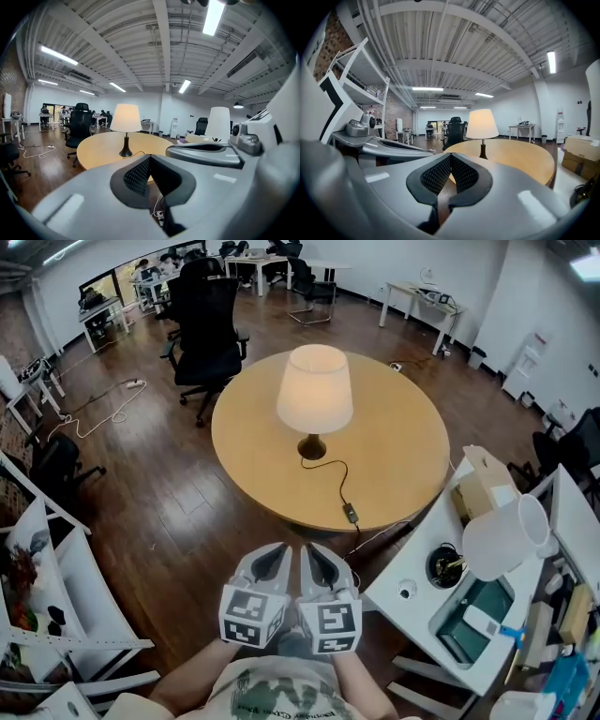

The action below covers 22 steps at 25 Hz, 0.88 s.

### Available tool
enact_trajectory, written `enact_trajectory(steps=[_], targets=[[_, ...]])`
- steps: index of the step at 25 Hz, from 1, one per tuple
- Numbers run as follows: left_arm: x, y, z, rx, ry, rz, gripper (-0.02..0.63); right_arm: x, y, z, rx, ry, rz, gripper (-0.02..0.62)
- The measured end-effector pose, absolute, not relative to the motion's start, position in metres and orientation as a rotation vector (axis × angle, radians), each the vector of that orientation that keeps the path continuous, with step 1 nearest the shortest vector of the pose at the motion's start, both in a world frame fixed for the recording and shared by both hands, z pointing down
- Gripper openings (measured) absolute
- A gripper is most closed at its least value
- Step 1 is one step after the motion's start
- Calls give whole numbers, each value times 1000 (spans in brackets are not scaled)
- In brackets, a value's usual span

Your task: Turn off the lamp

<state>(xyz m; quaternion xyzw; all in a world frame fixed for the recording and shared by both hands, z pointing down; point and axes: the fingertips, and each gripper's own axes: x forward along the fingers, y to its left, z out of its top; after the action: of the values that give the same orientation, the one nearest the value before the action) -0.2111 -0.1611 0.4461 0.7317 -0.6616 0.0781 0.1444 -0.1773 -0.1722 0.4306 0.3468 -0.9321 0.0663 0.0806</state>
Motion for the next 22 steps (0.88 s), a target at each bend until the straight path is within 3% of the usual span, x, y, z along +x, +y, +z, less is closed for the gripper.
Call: enact_trajectory(steps=[22], targets=[[-158,-315,516,2229,-1586,388,3,-133,-307,484,1221,-2626,342,0]])
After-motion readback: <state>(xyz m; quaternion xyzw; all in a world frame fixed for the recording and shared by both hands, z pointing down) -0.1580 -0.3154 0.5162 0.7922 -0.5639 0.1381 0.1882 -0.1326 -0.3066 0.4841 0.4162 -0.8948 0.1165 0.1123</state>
